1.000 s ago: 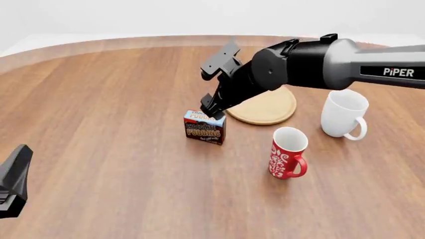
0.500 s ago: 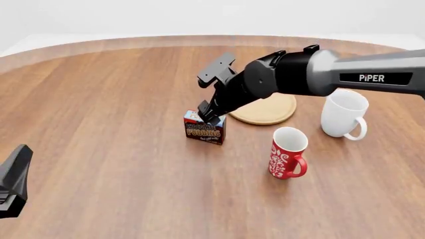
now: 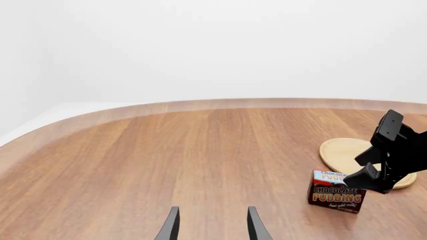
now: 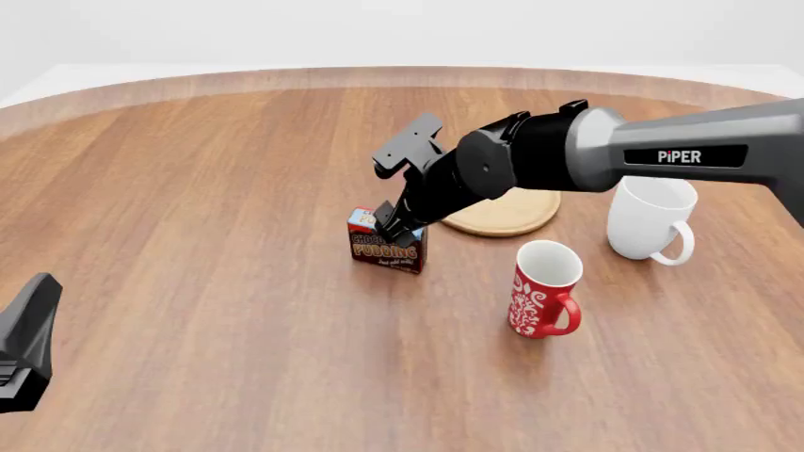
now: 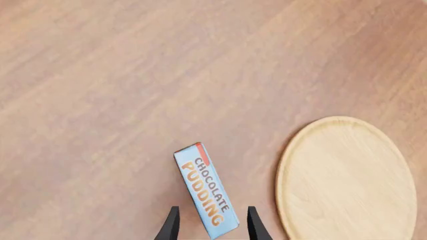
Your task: Put the chocolate pudding to the left of the plate.
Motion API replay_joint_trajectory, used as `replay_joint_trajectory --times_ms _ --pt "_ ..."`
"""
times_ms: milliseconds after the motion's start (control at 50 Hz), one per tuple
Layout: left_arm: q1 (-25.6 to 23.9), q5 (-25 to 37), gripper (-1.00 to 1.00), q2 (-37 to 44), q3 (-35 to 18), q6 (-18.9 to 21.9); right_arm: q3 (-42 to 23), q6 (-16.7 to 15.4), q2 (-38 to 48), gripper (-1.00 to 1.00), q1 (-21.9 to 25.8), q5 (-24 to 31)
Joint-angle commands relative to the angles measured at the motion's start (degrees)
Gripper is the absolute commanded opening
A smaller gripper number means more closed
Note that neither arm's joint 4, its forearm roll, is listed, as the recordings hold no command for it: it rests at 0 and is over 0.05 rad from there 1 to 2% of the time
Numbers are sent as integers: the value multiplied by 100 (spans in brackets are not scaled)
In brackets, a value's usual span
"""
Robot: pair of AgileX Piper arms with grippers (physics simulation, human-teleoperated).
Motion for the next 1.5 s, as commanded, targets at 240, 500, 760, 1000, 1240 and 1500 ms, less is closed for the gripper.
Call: replay_joint_trajectory --times_ms 240,500,760,1000,1240,1500 --pt "0 0 100 0 0 0 116 89 55 100 -4 -157" --pt "0 0 100 0 0 0 84 185 304 100 -65 -322" --pt "0 0 100 0 0 0 48 190 397 100 -61 -330" --pt "0 0 100 0 0 0 7 184 466 100 -62 -327" --pt "0 0 100 0 0 0 60 243 562 100 -38 -421" --pt "0 0 100 0 0 0 42 270 649 100 -62 -467"
